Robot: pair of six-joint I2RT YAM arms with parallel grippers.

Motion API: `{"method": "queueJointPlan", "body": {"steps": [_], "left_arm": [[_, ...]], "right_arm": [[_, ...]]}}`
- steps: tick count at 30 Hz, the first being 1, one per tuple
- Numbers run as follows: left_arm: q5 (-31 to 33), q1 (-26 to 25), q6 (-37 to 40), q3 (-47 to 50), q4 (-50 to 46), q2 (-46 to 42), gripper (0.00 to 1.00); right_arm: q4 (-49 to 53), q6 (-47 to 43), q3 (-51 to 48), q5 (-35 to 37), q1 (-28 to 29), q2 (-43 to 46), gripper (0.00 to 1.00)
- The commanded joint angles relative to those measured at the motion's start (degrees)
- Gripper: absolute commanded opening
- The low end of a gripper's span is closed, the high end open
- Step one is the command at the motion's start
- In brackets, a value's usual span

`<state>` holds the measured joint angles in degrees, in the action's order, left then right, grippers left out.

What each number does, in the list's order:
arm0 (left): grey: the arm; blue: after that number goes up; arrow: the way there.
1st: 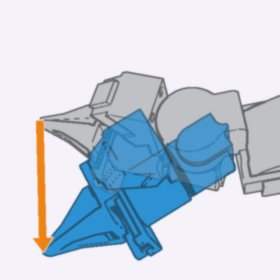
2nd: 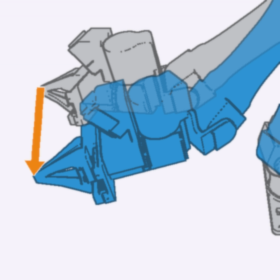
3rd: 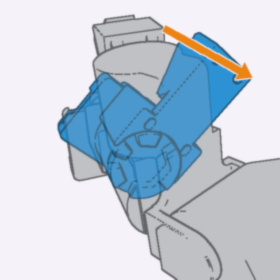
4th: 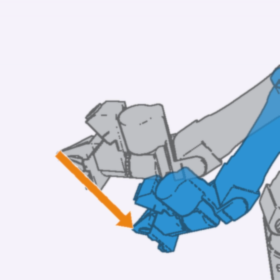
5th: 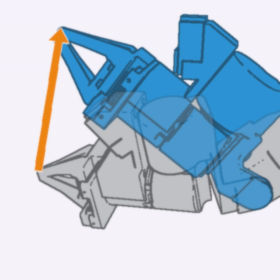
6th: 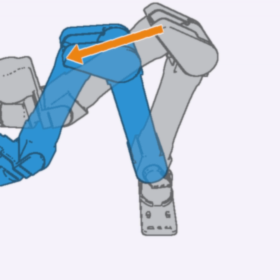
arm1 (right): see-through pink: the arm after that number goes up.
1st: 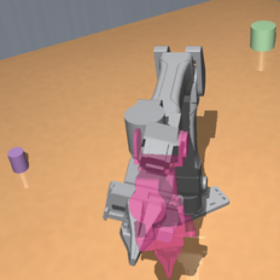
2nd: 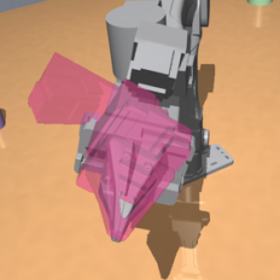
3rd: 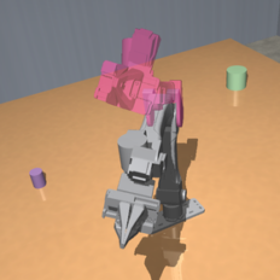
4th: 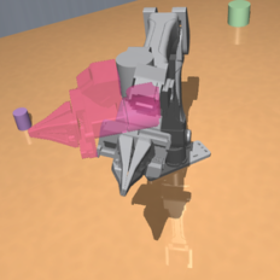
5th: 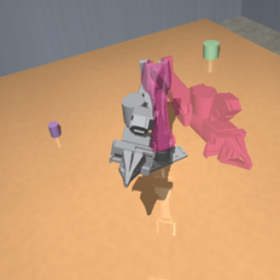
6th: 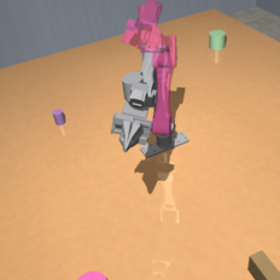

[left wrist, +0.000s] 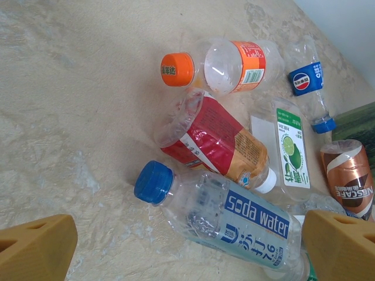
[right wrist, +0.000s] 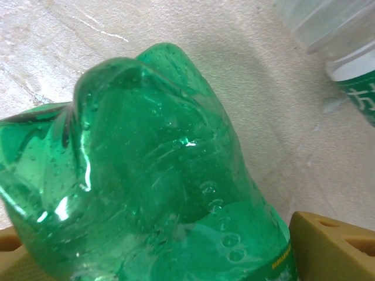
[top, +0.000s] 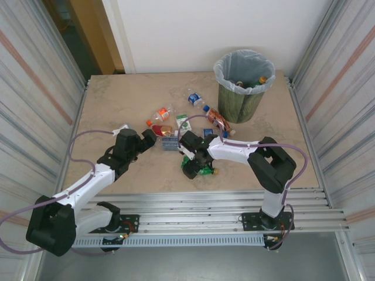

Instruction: Put the plastic bottles in the bin

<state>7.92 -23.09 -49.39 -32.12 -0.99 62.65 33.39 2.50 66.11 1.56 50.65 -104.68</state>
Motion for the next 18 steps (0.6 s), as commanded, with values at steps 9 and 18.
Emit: {"method": "queueJointPlan", "body": {"steps": [9,18], "left_arm": [[0.29,0.64,-0.28,0.13,0.43,-1.56,0.99],[0.64,0.68,-0.01,0.60,0.24,-2.04,0.99]], "right_arm": [[1.61,0.05,-0.47,-1.01,1.36,-1.41,0.68],[6.21,0.79,4.29,3.09,3.58,3.47,0.43]]}}
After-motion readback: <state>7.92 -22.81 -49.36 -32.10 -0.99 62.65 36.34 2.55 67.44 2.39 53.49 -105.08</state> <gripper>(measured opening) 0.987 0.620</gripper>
